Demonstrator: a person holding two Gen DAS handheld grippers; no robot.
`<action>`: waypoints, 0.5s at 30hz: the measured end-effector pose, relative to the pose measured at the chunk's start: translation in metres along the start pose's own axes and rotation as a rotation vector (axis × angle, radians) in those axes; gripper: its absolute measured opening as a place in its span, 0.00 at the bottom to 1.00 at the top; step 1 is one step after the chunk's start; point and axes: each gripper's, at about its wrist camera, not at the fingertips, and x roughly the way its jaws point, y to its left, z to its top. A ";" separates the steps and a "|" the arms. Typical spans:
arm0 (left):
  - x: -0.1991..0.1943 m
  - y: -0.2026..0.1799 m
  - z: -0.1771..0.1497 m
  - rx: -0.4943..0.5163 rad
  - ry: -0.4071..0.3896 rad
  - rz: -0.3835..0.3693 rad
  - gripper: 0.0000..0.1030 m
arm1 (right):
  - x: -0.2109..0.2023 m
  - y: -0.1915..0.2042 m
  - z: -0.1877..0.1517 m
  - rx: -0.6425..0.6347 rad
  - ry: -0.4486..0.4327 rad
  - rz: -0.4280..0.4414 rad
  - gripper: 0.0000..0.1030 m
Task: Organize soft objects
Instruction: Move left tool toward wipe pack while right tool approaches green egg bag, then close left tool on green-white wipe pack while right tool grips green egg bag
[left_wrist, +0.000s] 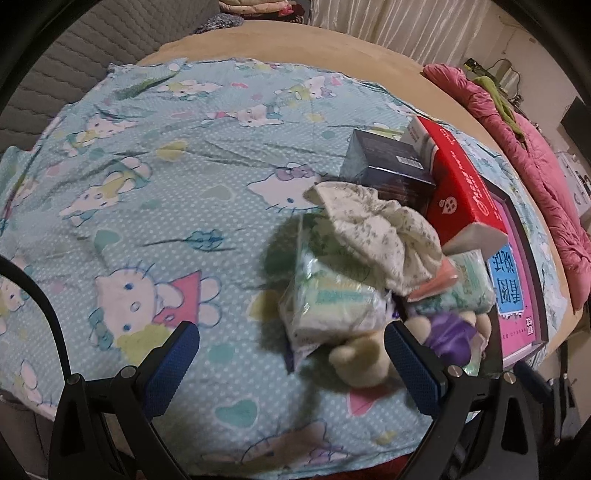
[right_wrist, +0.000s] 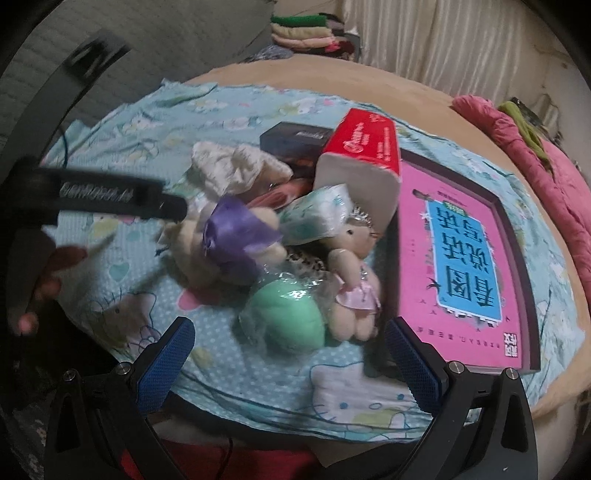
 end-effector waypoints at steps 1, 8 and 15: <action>0.003 -0.001 0.003 0.001 0.001 -0.012 0.98 | 0.002 0.001 0.000 -0.004 0.003 -0.001 1.00; 0.018 -0.007 0.014 0.012 0.024 -0.012 0.98 | 0.014 0.014 0.002 -0.079 0.016 -0.035 0.91; 0.025 -0.009 0.019 0.030 0.038 0.008 0.94 | 0.031 0.017 0.004 -0.113 0.056 -0.015 0.61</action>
